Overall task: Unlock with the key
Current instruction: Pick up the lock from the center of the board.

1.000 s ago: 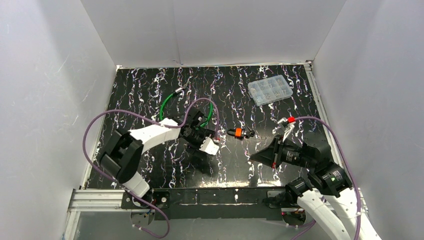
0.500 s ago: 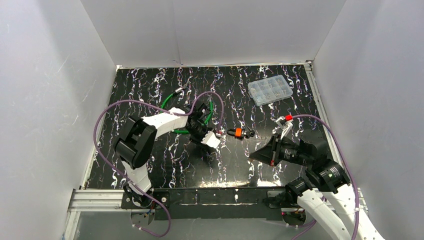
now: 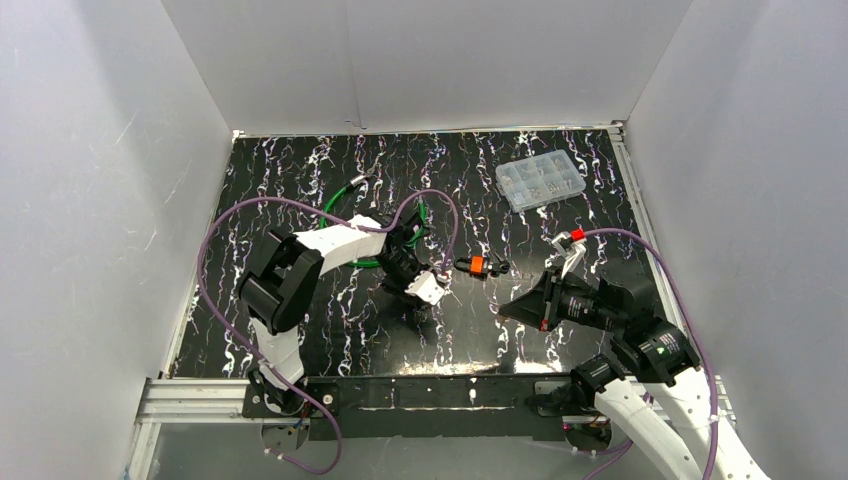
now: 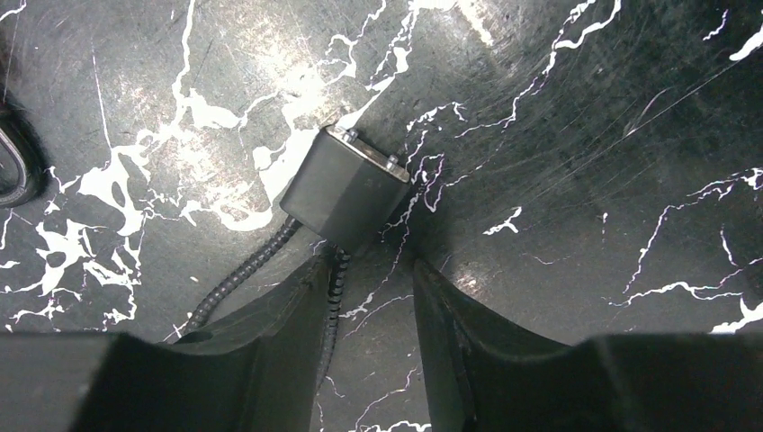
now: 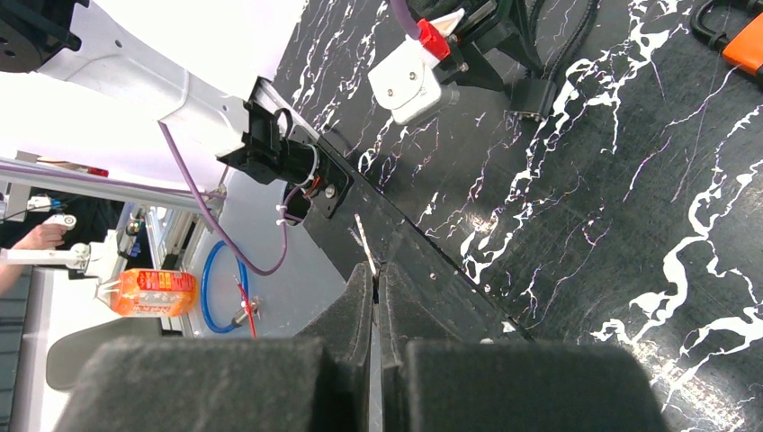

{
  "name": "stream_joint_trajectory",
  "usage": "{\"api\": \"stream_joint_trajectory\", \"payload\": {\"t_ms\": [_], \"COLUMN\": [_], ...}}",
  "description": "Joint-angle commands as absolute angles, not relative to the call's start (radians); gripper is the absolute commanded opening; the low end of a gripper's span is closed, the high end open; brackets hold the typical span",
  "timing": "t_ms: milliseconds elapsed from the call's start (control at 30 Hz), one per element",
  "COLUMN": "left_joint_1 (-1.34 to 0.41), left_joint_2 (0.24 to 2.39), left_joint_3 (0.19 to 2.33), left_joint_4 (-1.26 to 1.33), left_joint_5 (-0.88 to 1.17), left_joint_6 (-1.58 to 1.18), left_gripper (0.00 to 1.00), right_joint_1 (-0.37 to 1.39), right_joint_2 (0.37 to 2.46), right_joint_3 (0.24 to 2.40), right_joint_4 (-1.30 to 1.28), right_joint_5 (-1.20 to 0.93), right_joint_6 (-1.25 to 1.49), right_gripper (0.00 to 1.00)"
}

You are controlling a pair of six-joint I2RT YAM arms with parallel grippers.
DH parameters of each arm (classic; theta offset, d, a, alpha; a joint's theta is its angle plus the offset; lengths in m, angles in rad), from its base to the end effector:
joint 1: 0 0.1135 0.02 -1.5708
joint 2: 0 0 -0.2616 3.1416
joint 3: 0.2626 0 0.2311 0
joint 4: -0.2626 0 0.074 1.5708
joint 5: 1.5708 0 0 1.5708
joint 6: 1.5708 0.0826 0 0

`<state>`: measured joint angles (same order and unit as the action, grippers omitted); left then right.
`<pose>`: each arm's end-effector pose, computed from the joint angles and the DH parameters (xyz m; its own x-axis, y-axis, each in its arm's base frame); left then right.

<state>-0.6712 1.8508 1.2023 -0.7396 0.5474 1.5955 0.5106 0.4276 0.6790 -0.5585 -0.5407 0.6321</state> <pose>0.2338 -0.2406 0.1358 0.6239 0.5945 -0.5072 0.7549 -0.6265 0.1943 0.0850 0.0963 0.2918 -0.7133 0.1811 -0.6771 -0.5276 0.4973 0.6887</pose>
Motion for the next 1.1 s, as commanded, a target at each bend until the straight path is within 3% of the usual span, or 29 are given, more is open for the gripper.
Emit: {"api": "stream_joint_trajectory", "payload": {"t_ms": [0,133,367,533,700,1067], "left_joint_1": [-0.678,-0.682,-0.711,-0.738,-0.741,-0.762], "left_joint_2": [1.885,1.902,1.83,1.638,1.402,1.141], "left_joint_3": [1.239,1.251,1.164,1.092,1.172,1.252], "left_joint_4": [-0.771,-0.797,-0.734,-0.566,-0.452,-0.267], "left_joint_5": [0.55,0.533,0.522,0.522,0.514,0.531], "left_joint_6": [1.582,1.582,1.473,1.208,0.945,0.876], "left_gripper": [0.35,0.18,0.01,0.0,0.0,0.0], "right_joint_1": [0.507,0.506,0.506,0.505,0.503,0.497], "right_joint_2": [0.439,0.442,0.442,0.456,0.485,0.572], "right_joint_3": [0.734,0.744,0.744,0.75,0.753,0.876], "right_joint_4": [-0.538,-0.552,-0.56,-0.554,-0.509,-0.418], "right_joint_5": [-0.535,-0.532,-0.531,-0.545,-0.565,-0.613], "right_joint_6": [0.621,0.609,0.598,0.59,0.586,0.531], "right_gripper": [0.01,0.01,0.01,0.01,0.01,0.01]}}
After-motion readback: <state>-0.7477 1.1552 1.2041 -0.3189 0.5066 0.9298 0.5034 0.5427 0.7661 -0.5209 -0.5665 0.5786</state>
